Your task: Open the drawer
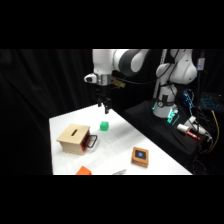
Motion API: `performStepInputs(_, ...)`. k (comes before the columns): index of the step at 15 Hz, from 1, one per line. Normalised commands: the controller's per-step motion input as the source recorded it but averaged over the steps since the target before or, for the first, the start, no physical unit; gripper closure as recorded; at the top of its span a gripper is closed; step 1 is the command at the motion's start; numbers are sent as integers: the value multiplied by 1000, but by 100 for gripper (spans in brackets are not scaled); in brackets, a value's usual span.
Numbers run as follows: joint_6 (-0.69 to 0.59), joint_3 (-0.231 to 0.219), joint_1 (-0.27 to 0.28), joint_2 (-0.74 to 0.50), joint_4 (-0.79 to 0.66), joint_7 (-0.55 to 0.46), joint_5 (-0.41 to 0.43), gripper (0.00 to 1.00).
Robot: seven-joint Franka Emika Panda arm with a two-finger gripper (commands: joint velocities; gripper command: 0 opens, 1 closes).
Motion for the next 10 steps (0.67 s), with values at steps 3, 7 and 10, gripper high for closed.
performStepInputs(3, -9, 22, -9, 141, 144, 120, 10, 0)
performStepInputs(7, -39, 32, 13, 336, 377, 190, 52, 0)
performStepInputs(10, -61, 11, 39, 364, 461, 284, 9, 0)
